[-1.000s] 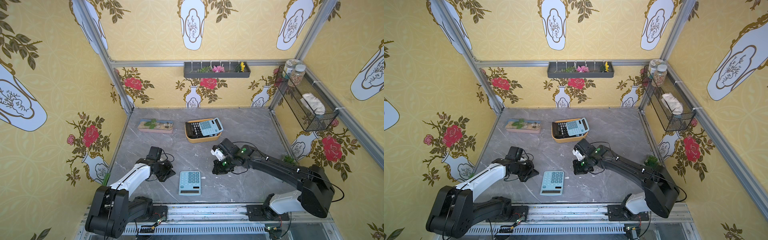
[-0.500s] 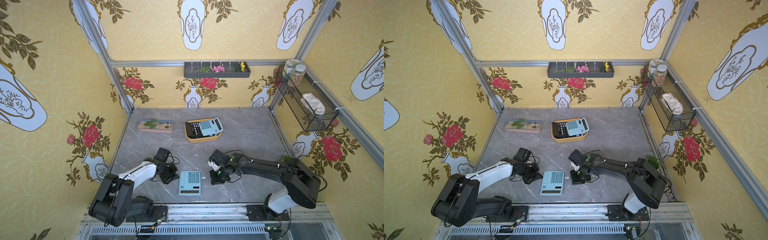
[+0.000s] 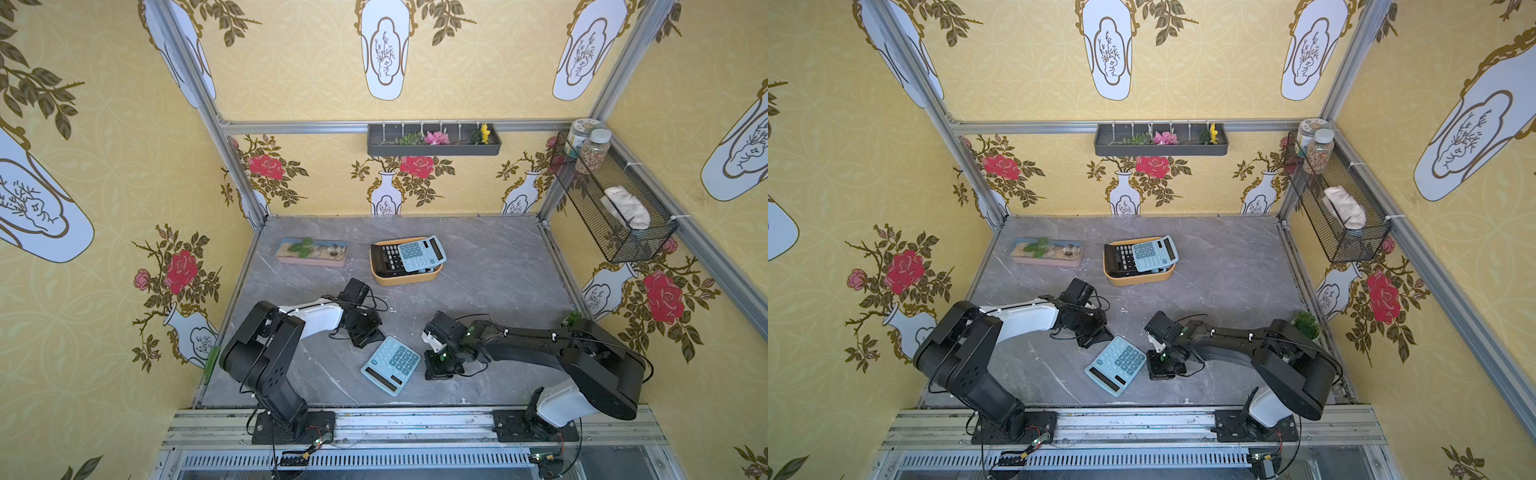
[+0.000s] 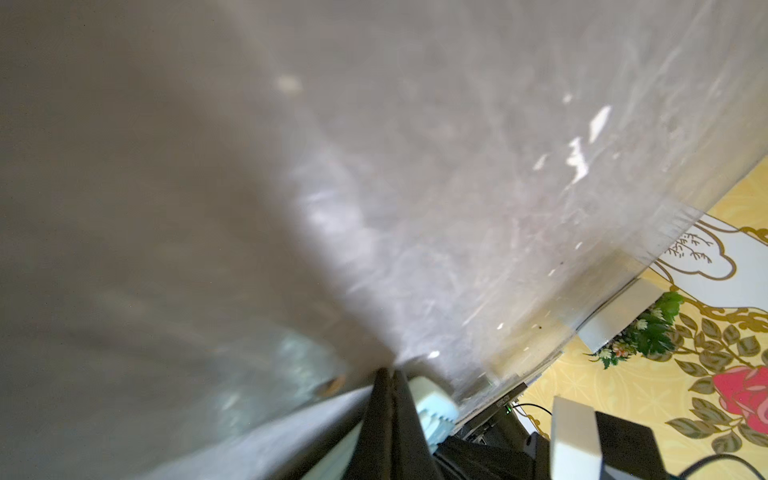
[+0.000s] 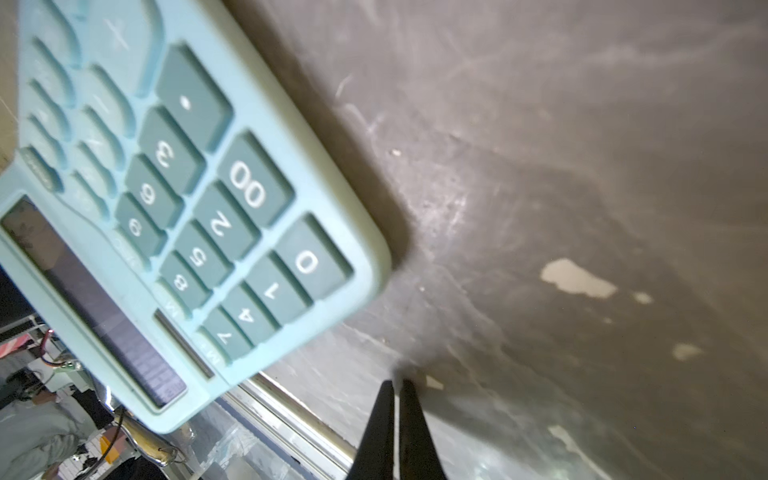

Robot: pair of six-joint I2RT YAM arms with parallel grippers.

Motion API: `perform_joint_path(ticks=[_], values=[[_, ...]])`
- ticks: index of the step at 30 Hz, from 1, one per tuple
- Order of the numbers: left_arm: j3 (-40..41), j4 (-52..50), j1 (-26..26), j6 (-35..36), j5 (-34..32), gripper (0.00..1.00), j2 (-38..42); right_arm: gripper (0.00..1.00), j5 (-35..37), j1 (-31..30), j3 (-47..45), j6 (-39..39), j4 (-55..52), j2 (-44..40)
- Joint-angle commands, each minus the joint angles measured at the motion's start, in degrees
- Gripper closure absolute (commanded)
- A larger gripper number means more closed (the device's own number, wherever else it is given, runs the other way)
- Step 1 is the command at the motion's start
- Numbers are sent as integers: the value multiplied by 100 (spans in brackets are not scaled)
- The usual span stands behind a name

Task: Put the calculator in the storage box
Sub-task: Pick up the calculator at the center of the board.

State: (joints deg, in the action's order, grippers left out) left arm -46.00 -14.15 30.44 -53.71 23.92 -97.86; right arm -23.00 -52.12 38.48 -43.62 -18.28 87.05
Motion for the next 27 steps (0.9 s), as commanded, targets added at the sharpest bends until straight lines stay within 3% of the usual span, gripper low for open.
perform_joint_path(ticks=[1,8,10,11,13,14,19,24,27], values=[[-203,129,122,-141,-49,100,-333,90,247,-70,-114,-296,60,-1],[-660,-232,136,-14,-238,100,-327,89,304,-277,-148,-539,192,-91],[-700,-549,26,80,-460,91,-40,88,335,-308,-121,-562,144,-154],[-691,-789,-55,163,-584,85,185,87,372,-309,-104,-563,76,-211],[-691,-1411,-211,393,-918,63,723,81,459,-309,-61,-546,-115,-381],[-675,-1806,-307,522,-1099,59,1066,78,528,-316,-27,-537,-253,-496],[-145,-3116,-484,586,-1145,59,2666,69,912,-310,133,-537,-963,-1125],[503,-4005,-370,-53,-1078,51,4339,65,1333,-300,338,-598,-1600,-1751],[662,-4464,-31,-574,-1153,49,5114,64,1503,-308,367,-671,-1812,-2037]])
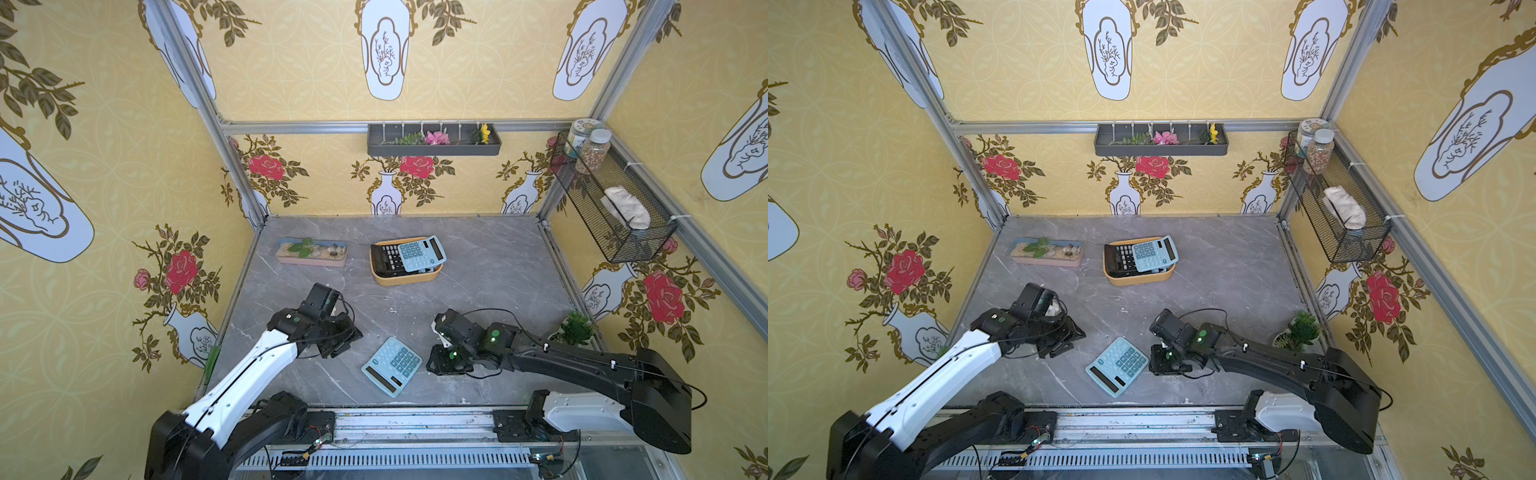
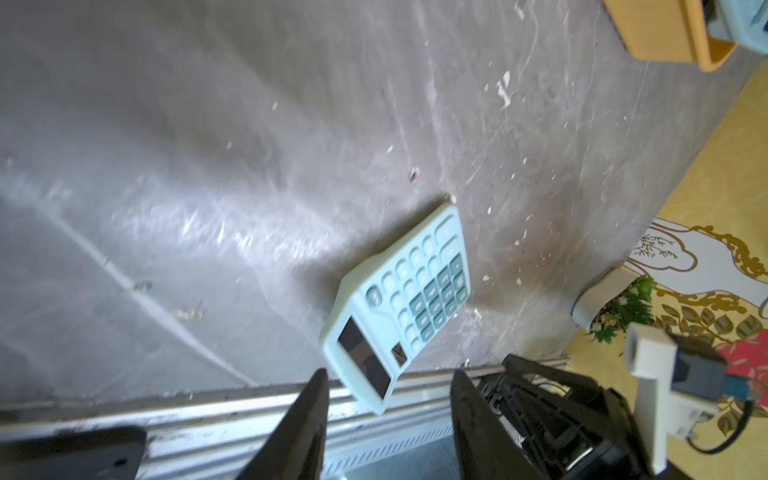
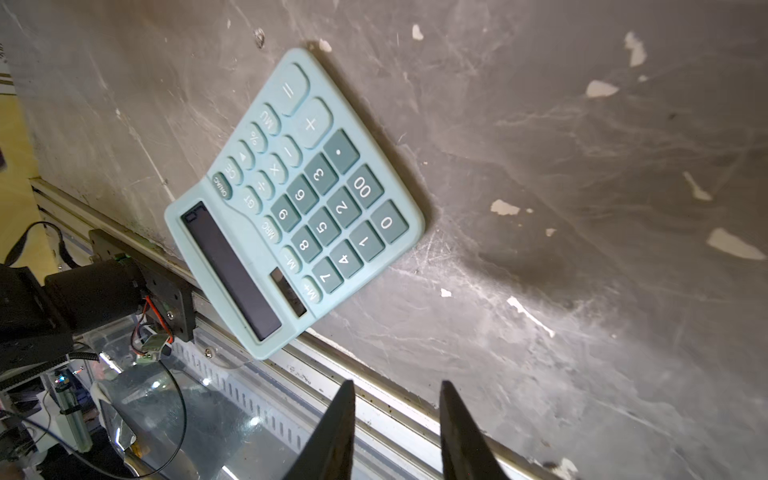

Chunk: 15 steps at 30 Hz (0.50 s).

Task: Put the calculator in the storage box
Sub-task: Pick up the calculator at the center of the board.

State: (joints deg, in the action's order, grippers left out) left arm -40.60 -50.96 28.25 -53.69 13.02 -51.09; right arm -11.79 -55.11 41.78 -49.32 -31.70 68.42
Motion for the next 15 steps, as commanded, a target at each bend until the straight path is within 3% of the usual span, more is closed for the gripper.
perform_joint_path(ticks=[1,4,8,12,15], values=[[188,-834,324,-815,-108,48,668,64,426,-6,21,-126,-497,-249],[561,-726,857,-1736,-251,47,1297,63,536,-5,-60,-220,-528,-453],[1117,-197,1880,-3047,-907,46,1800,62,633,-4,-161,-312,-509,-586],[1362,400,2953,-4011,-1715,45,1610,62,667,-2,-163,-325,-530,-651],[1344,723,3480,-4443,-2270,44,1256,61,704,-2,-157,-326,-582,-694]])
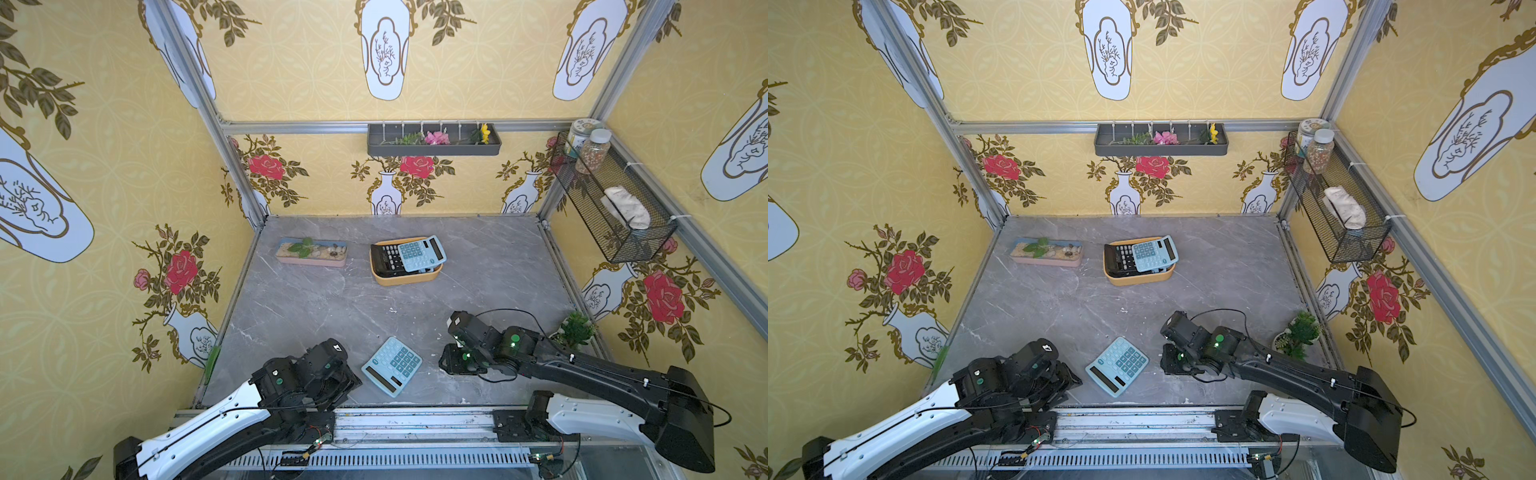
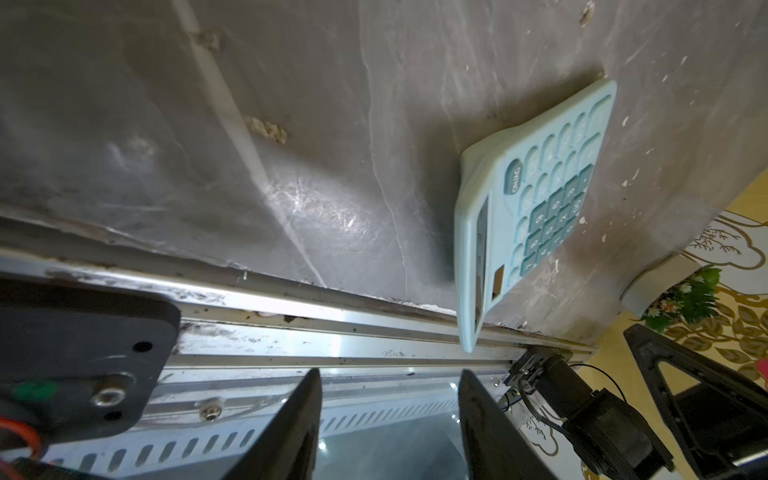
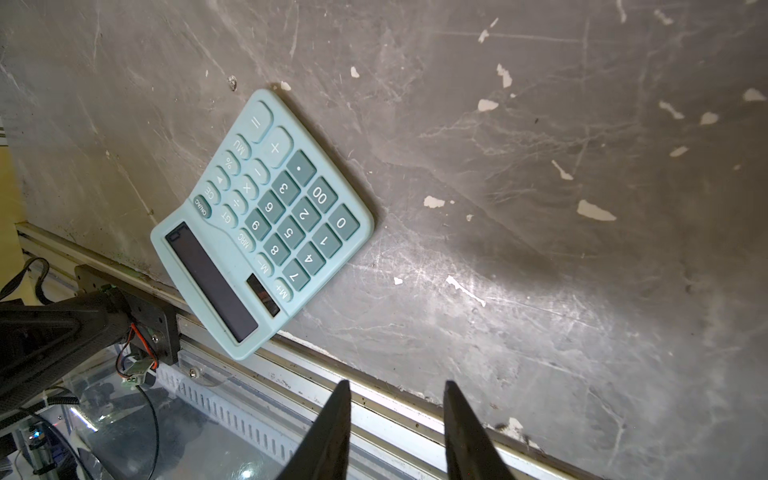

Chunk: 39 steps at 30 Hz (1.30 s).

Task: Put the calculator in the storage box
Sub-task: Pick up the calculator at the center of the board.

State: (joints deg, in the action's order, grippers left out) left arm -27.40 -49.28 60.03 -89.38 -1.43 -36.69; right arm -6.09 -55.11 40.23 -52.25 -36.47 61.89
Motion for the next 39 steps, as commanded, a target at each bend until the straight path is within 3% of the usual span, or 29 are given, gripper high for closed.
perform_joint_path(ticks=[1,7,21,32,39], values=[[31,681,465,-1032,-996,43,-292,61,141,-6,3,-34,-124,-52],[305,1428,1047,-1746,-1558,43,-578,61,161,18,-2,-32,-194,-107],[636,2789,1350,-2100,-1616,47,-1374,61,61,58,-63,1,-62,-36],[723,3046,1573,-2311,-1797,65,-1560,61,37,66,-172,-23,4,-72],[774,3110,1617,-2367,-1785,70,-1643,61,3,66,-232,-61,82,-72]])
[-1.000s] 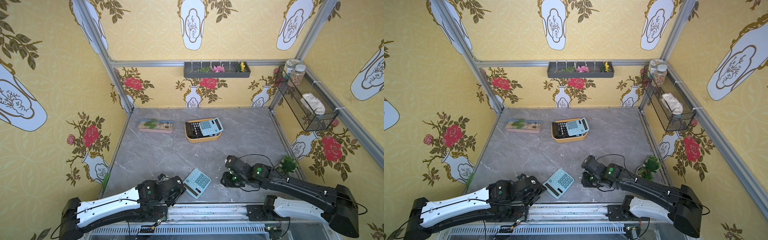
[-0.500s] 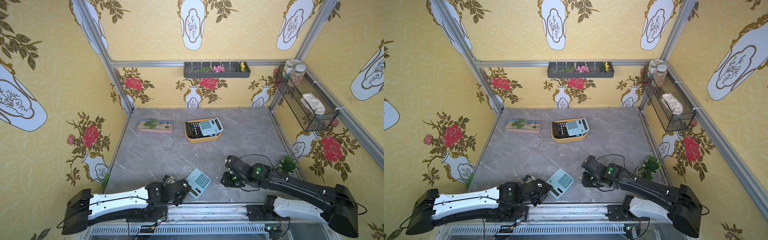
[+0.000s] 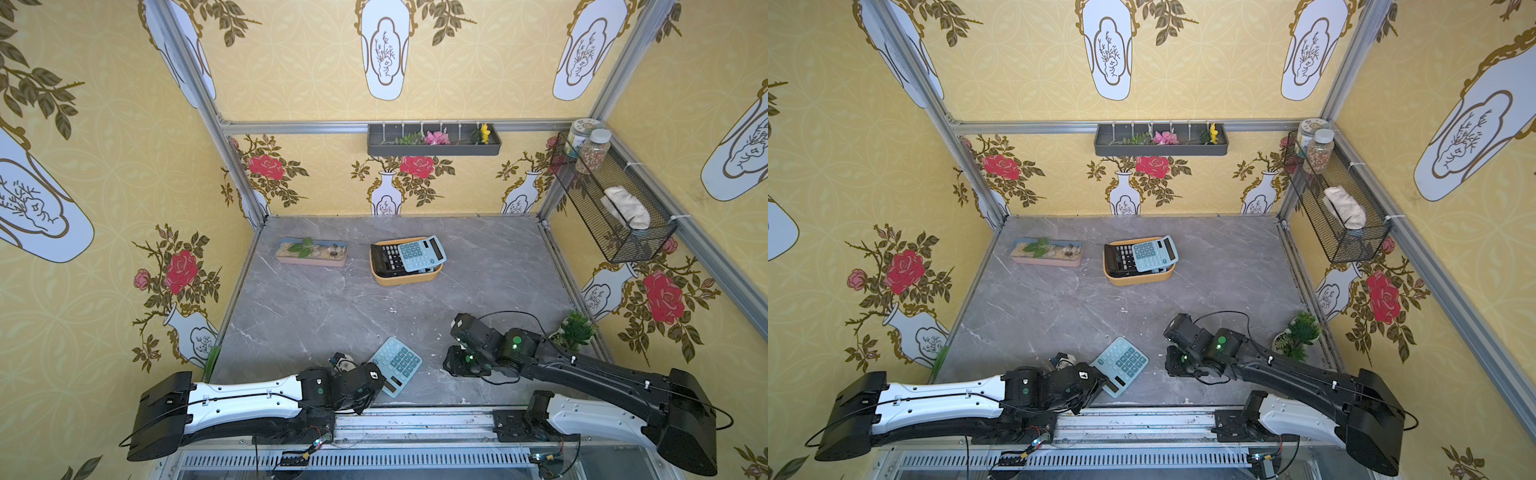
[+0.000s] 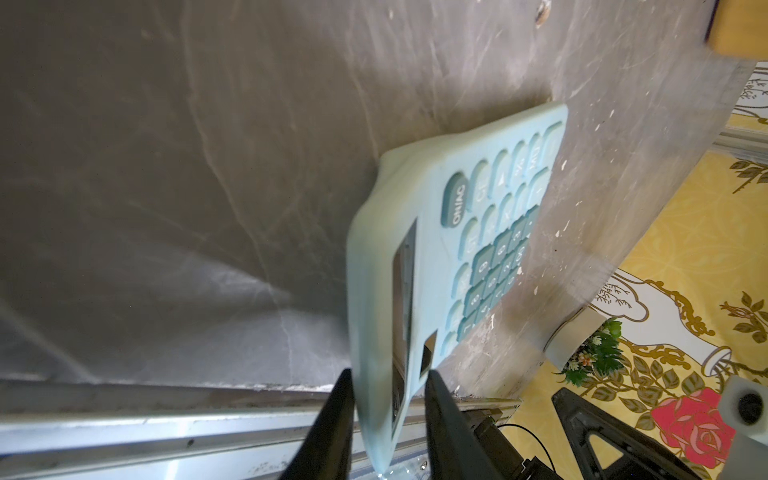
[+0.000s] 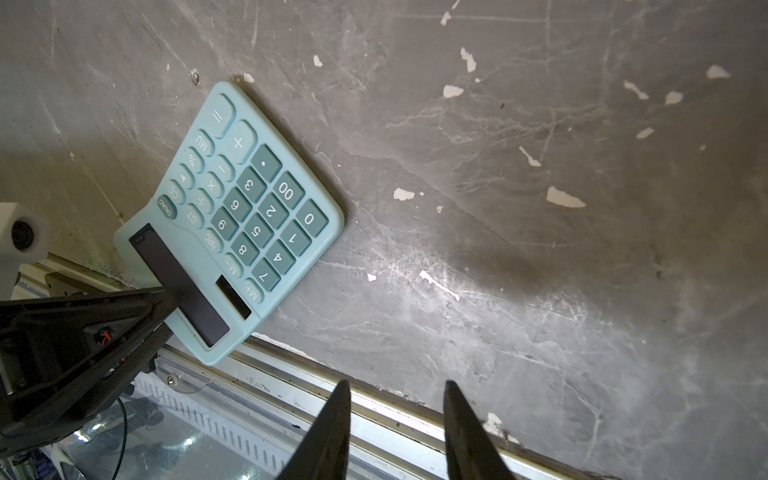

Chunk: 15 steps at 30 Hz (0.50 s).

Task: Put the calculator in the storage box
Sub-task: Pick up the calculator at the center of the board.

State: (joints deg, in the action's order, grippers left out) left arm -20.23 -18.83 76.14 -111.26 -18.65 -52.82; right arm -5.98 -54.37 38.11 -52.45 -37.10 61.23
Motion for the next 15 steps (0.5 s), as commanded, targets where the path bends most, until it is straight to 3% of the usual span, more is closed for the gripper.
perform_joint_path(ticks=[1,15], values=[[84,84,14,-192,-59,70,-43,61,-17,-10,-40,-46,159,-10],[248,73,40,-238,-172,82,107,62,-17,-9,-125,-90,192,-68]])
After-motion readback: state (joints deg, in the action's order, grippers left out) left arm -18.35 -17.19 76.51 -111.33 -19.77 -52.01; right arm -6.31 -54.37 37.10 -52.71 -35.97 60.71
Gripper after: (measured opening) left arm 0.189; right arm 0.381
